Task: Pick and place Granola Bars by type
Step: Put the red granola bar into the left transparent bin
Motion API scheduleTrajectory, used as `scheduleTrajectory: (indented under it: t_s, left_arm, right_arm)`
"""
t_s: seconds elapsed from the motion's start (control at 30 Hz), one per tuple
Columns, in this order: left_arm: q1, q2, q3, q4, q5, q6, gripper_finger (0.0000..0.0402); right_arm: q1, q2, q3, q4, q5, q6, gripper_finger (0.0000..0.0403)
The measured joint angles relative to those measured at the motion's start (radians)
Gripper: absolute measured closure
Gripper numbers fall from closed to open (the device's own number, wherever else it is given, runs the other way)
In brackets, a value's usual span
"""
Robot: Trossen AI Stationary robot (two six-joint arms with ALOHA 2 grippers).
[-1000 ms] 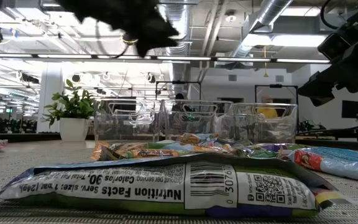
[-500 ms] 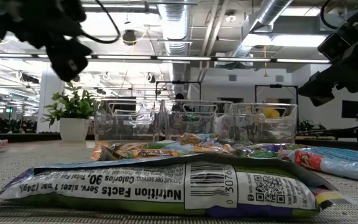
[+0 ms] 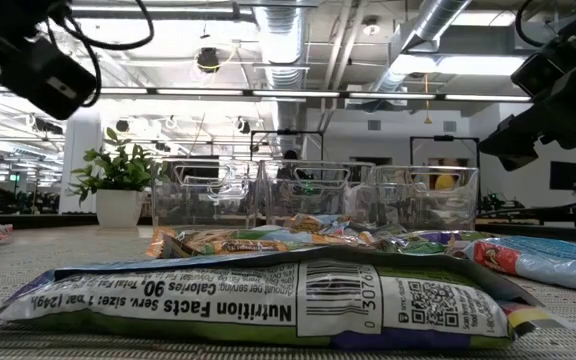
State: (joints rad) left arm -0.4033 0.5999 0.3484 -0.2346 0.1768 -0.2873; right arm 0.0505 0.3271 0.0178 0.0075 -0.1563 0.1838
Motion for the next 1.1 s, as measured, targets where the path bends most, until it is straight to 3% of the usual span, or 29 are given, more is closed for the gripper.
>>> scheduleTrajectory:
  t_s: [0.23,0.67,0.9,1.1]
  left_arm:
    - [-0.086,0.056,0.084,-0.236,-0.013,0.232,0.0258]
    - [-0.181,0.220,0.163,-0.295,-0.022,0.387,0.0258]
    - [-0.181,0.298,0.169,-0.299,-0.191,0.414,0.0258]
    - [-0.181,0.413,0.169,-0.300,-0.165,0.421,0.0258]
  right_arm:
    - [0.000,0.000,0.000,0.000,0.000,0.000,0.0177]
    - [0.000,0.000,0.000,0.000,0.000,0.000,0.0177]
    - [0.000,0.000,0.000,0.000,0.000,0.000,0.0177]
    - [0.000,0.000,0.000,0.000,0.000,0.000,0.0177]
